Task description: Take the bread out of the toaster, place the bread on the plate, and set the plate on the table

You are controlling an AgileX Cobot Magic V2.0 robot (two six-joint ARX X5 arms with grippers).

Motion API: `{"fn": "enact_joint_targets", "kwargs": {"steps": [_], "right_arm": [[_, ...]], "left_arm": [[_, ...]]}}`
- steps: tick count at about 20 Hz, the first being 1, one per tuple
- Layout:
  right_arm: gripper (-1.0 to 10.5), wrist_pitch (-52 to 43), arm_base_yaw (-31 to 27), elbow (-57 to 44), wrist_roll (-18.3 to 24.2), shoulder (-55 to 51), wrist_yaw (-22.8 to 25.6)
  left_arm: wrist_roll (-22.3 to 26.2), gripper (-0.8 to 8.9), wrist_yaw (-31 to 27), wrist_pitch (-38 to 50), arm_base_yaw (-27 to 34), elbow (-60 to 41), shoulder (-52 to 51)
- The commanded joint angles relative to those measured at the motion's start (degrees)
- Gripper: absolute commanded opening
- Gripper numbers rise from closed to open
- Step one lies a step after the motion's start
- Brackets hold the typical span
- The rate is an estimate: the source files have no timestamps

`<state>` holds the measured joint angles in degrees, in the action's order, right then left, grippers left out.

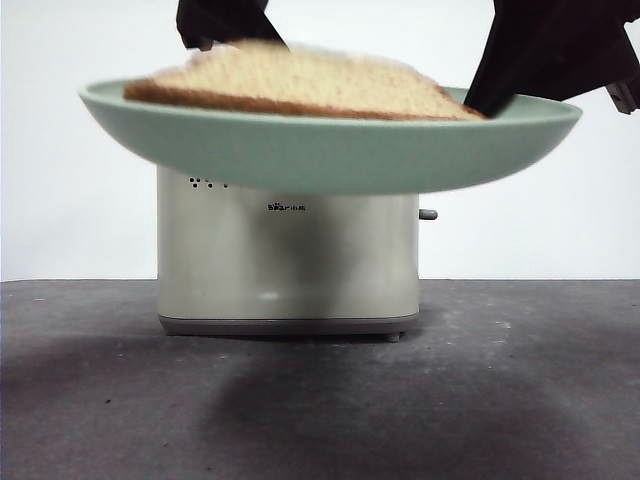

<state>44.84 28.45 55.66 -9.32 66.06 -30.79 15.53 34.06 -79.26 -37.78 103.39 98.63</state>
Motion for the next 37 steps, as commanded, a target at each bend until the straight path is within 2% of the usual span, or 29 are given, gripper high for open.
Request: {"fn": "enact_joint_targets", "kwargs": {"steps": [1,5,9,15,23,26,29,32,37], "right_arm": [[0.0,-0.2,0.4,0.6,0.4,0.6,0.3],[0.0,-0.3,0.3,0.5,1.3,4.2,2.3],[0.0,-3.3,0.3,0.5,1.6,11.4,2.3],[0.0,-10.3,0.4,0.5,1.6,23.8,0.4],[0.0,-16.1,0.3,0.5,1.2,33.2,1.7],[0.3,-15.5,0.4,0.5,0.9,33.7,4.4],[2.4,-15.5,0.4,0.5,0.9,33.4,4.5],[2.5,-14.8,0.4,0.6,1.2,31.1,4.9],[2.5,-11.5,0.4,0.7,1.2,19.1,10.5]], "left_arm": [[0.0,3.16,-2.5,-1.2,-0.5,4.3,0.9],[-1.4,3.12,-3.2,-2.2,-0.5,9.3,0.2],[-2.5,3.12,-3.2,-2.2,-0.5,12.6,-1.5],[-2.8,3.11,-3.2,-2.2,-0.5,12.7,-4.6],[-3.0,3.10,-3.2,-2.2,-0.5,12.7,-6.8],[-3.1,3.10,-3.2,-2.3,-0.5,12.7,-6.9],[-3.1,3.10,-3.2,-2.3,-0.5,12.7,-6.9],[-3.1,3.10,-3.2,-2.3,-0.5,12.7,-6.9],[-3.1,2.71,-3.2,-2.3,-0.4,12.7,-6.9]]}}
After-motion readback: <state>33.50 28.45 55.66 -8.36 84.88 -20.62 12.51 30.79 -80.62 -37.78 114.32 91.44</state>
